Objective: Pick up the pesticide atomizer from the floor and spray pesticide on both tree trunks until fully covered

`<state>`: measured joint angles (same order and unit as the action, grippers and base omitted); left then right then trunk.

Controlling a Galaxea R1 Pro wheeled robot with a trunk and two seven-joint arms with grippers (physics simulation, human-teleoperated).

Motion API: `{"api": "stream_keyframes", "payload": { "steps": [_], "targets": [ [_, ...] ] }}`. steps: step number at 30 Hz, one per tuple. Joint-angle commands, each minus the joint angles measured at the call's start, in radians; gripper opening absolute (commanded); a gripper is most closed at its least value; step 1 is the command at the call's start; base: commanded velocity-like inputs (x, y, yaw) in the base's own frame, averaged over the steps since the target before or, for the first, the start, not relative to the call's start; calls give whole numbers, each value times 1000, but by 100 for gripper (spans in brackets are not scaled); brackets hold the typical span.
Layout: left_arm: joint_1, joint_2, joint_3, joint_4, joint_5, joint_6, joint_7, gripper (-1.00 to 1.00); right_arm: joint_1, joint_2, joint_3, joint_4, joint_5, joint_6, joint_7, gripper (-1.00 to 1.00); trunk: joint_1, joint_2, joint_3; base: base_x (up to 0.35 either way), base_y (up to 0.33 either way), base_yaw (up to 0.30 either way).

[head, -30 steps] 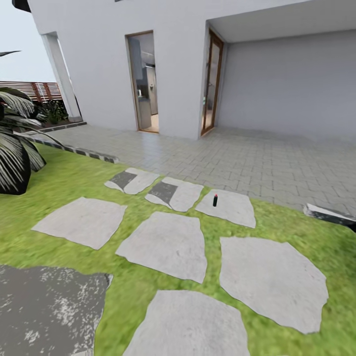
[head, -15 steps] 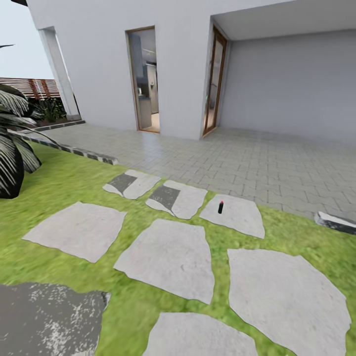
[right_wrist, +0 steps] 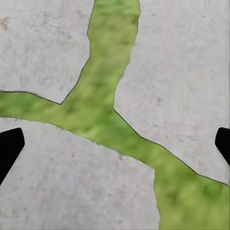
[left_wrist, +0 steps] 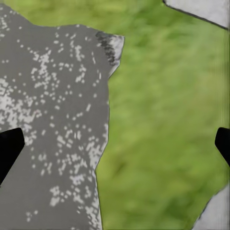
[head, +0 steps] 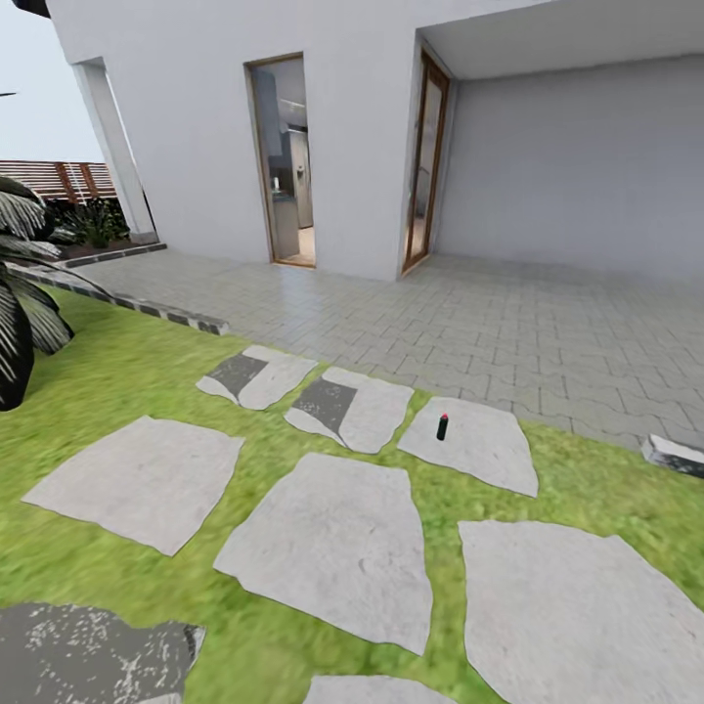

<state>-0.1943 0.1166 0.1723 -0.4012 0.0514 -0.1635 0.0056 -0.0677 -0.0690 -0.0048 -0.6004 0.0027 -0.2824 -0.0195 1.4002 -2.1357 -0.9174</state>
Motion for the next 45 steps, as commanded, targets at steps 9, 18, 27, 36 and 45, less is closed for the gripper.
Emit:
{"api": "stream_keyframes", "payload": {
  "steps": [9,18,27,36,45],
  "targets": [
    [-1,0,0,1,5,-3,1,100,0,0,0,1,0,-3,-2,100,0,0,-1,338,0,0],
    [-1,0,0,1,4,-3,1,100,0,0,0,-1,-1,-3,-2,100,0,0,-1,338,-11,0],
    [0,0,0,1,4,-3,1,100,-1,0,0,0,-1,-3,-2,100,0,0,2,338,-76,-170],
    [0,0,0,1,4,-3,1,100,0,0,0,-1,-1,-3,-2,100,0,0,4,318,-114,-155],
    [0,0,0,1,4,-3,1,100,0,0,0,-1,-1,-3,-2,100,0,0,4,290,-140,-8]
  ]
}}
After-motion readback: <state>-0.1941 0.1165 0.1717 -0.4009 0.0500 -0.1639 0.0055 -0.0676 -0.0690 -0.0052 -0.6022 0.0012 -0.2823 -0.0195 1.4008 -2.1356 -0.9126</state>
